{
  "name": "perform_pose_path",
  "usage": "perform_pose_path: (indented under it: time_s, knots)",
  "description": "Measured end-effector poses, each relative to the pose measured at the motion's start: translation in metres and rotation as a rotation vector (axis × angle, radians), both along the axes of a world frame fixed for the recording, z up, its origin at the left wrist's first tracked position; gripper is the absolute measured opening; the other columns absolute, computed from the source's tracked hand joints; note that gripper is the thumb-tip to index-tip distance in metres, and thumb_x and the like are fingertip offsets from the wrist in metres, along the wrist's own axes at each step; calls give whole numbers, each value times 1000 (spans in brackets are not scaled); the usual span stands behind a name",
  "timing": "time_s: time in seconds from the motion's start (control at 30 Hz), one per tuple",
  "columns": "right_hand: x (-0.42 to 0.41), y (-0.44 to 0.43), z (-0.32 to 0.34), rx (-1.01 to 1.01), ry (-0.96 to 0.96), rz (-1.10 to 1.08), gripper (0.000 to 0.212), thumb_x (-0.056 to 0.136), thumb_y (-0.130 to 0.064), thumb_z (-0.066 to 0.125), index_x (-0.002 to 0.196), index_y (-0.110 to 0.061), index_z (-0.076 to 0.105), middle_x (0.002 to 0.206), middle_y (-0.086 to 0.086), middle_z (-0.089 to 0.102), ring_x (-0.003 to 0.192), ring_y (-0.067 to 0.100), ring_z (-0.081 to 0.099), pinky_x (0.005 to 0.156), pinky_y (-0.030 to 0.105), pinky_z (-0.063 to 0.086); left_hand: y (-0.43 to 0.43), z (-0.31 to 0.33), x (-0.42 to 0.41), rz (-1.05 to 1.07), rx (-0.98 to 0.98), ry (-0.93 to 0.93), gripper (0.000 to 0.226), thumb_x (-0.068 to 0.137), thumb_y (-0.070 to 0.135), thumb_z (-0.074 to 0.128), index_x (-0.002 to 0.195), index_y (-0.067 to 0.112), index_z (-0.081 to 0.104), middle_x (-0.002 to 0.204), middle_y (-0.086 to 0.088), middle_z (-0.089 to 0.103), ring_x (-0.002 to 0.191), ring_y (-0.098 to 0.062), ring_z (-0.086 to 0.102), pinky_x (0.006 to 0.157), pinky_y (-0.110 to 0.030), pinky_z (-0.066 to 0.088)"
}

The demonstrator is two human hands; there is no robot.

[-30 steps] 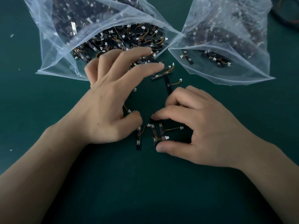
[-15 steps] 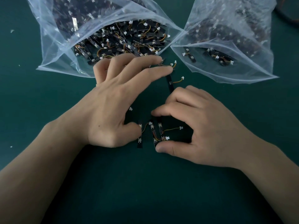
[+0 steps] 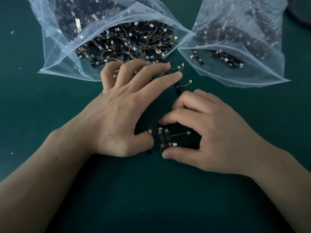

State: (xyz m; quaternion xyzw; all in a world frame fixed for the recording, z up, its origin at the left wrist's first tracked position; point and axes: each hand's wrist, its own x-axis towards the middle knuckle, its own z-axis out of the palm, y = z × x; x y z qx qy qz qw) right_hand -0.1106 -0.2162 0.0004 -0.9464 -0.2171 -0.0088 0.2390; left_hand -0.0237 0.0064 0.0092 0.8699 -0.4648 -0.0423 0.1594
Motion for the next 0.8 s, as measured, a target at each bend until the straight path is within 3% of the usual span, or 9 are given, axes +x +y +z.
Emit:
perform_pose_path:
  time_s: [0.3,0.5,0.63,0.8]
  knots:
    - [0,0,2,-17,7,-1,55,86,-69,71,119,-25,71,107,-9,55,92,15,49,87,42,46,0,2,1,17,-91,50,96,67,45,52,161,25,39,164,9,34,152,-22,23,121,-58,11]
    - [-2,1,1,-22,-13,-18,53,85,-67,72,116,-24,71,109,-8,57,93,13,49,88,42,47,1,3,4,239,-403,79,59,76,13,53,133,22,67,144,14,58,140,-15,41,114,-52,20]
    - [-2,1,1,-42,-21,-9,56,87,-67,70,124,-25,70,109,-7,57,95,15,51,88,42,46,1,3,5,237,-403,108,46,79,12,51,117,23,74,135,13,63,136,-12,46,113,-58,22]
    - [-2,1,1,-44,-43,5,51,88,-66,68,119,-26,72,108,-7,57,94,15,50,86,42,46,2,3,6,244,-424,115,42,81,10,50,111,22,77,131,12,66,133,-13,50,110,-62,24]
